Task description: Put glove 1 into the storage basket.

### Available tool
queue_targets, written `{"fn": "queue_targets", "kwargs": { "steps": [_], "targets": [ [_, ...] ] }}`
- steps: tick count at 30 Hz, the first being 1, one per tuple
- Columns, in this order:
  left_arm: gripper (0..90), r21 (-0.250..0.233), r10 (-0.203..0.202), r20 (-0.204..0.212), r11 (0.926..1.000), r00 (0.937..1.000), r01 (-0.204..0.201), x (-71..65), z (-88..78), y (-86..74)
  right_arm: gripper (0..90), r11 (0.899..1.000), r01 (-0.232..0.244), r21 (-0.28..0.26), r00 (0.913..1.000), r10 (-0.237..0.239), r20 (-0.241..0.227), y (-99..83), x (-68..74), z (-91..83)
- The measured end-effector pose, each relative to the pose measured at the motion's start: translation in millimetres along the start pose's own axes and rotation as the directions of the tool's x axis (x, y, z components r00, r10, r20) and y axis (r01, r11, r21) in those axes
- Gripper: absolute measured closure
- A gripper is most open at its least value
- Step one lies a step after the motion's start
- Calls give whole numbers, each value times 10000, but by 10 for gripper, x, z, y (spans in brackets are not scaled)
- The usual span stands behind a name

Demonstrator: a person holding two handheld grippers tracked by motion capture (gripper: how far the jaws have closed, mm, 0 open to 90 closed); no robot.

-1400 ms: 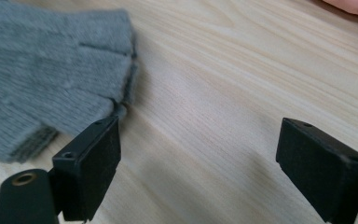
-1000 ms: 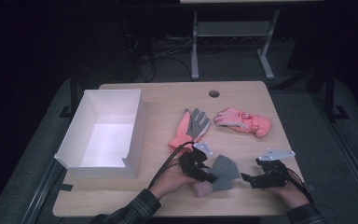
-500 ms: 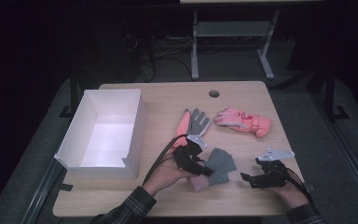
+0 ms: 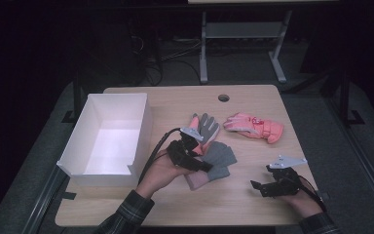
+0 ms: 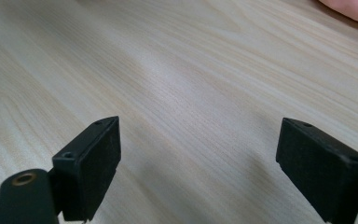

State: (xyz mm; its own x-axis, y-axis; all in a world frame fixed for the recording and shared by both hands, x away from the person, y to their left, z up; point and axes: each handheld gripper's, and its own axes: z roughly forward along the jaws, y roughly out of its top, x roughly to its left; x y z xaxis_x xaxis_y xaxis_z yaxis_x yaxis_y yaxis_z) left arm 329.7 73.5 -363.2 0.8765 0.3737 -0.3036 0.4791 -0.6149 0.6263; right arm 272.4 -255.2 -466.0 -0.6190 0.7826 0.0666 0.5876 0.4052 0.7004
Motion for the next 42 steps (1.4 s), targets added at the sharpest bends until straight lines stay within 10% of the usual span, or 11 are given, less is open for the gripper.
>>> {"fn": "queue_targets", "kwargs": {
  "steps": [27,42],
  "targets": [
    [654,-1120,-877,-1260,9910,9881,737,173,-870,-73,136,9999,-28,148,10000,29,-93,1,40,37],
    [655,-1944,-1644,-2029,9729,9653,1248,374,-1310,-255,136,9997,18,232,10000,-16,-79,5,39,57]
  ]
}}
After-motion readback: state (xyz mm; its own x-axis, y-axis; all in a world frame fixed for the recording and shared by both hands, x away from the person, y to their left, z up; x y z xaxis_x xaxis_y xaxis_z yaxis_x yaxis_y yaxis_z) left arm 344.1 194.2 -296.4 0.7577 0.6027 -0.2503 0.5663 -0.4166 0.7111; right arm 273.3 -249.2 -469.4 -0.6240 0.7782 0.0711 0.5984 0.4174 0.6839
